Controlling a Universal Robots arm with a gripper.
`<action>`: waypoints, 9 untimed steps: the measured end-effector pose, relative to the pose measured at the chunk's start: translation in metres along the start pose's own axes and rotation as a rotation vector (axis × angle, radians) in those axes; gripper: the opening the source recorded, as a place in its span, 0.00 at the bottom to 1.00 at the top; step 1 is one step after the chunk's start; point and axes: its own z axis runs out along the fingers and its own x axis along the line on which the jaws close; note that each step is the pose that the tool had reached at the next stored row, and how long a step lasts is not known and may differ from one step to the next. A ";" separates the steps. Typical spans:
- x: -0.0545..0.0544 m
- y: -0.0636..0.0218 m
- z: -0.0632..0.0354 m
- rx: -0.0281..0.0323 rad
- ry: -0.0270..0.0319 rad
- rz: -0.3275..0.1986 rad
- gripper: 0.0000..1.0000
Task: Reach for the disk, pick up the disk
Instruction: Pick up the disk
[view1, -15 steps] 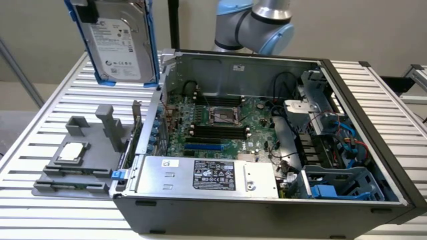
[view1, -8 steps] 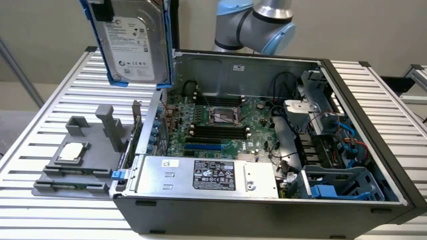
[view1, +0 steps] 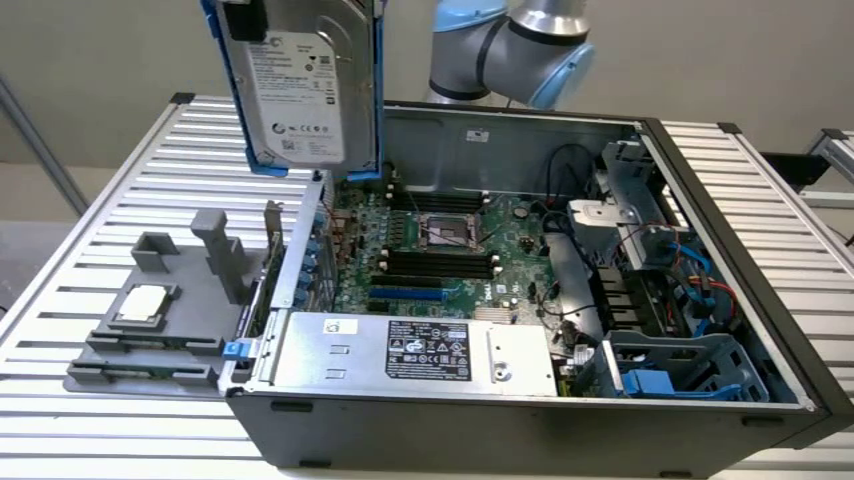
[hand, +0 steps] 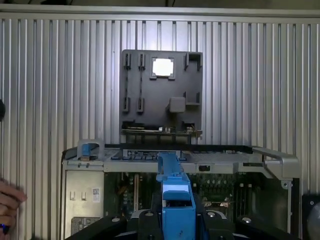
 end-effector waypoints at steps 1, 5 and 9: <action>0.002 -0.0038 -0.0008 0.0000 -0.0001 0.000 0.33; 0.009 -0.0200 -0.0041 0.0001 -0.0003 0.000 0.33; 0.017 -0.0362 -0.0071 0.0001 -0.0006 0.000 0.33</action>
